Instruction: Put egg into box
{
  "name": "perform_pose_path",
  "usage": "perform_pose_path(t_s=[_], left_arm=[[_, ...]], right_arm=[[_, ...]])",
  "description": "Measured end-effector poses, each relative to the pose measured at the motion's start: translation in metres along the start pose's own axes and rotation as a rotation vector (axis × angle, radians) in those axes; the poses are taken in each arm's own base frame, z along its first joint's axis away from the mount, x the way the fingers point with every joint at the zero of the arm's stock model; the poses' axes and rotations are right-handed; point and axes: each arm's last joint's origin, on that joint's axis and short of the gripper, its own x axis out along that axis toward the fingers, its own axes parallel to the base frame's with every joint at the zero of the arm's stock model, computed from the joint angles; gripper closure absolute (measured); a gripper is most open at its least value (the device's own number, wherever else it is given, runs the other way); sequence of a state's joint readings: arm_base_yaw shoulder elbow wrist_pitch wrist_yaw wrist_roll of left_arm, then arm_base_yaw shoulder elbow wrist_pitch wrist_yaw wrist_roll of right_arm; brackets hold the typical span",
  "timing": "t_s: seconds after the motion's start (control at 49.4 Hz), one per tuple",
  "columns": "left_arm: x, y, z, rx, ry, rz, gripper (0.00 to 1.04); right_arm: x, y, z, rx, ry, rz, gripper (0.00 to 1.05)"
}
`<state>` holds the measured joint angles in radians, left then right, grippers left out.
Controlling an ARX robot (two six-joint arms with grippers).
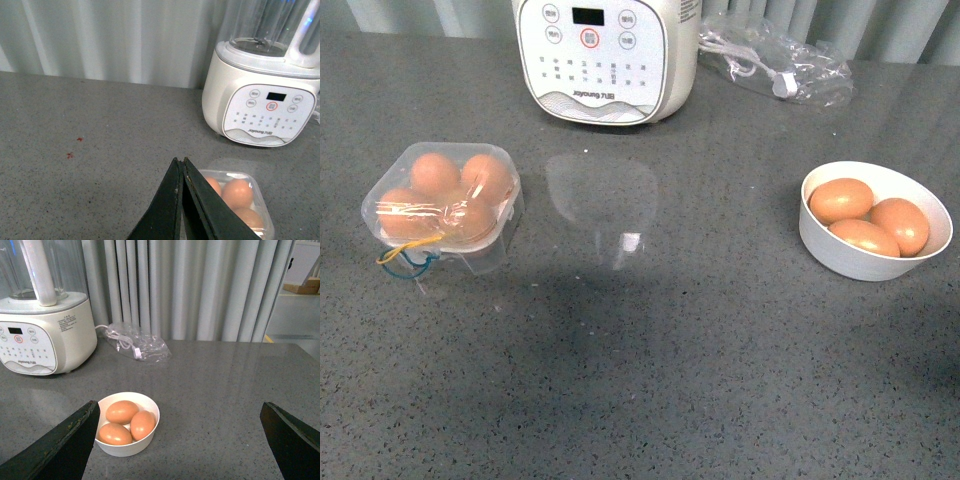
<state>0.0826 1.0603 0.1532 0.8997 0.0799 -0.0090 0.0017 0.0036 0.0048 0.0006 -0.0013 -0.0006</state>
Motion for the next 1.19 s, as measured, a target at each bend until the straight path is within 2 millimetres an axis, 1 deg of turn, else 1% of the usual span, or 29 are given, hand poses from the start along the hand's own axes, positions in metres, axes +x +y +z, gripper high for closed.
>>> perform_pose_path(t_s=[0.182,0.243,0.364,0.709,1.195], left_arm=[[-0.016,-0.011,-0.006,0.002,0.005,0.008,1.01],[-0.02,-0.012,-0.01,0.002,-0.013,-0.001,1.01],[-0.029,-0.013,-0.016,0.002,0.013,-0.003,1.01],[-0.05,-0.013,-0.005,0.002,-0.027,-0.001,1.01],[-0.067,-0.013,-0.001,0.002,-0.038,-0.001,1.01]], right_arm=[[0.0,0.0,0.0,0.0,0.0,0.0,0.07],[0.0,0.0,0.0,0.0,0.0,0.0,0.07],[0.0,0.0,0.0,0.0,0.0,-0.001,0.07],[0.0,0.0,0.0,0.0,0.0,0.0,0.07],[0.0,0.0,0.0,0.0,0.0,0.0,0.07]])
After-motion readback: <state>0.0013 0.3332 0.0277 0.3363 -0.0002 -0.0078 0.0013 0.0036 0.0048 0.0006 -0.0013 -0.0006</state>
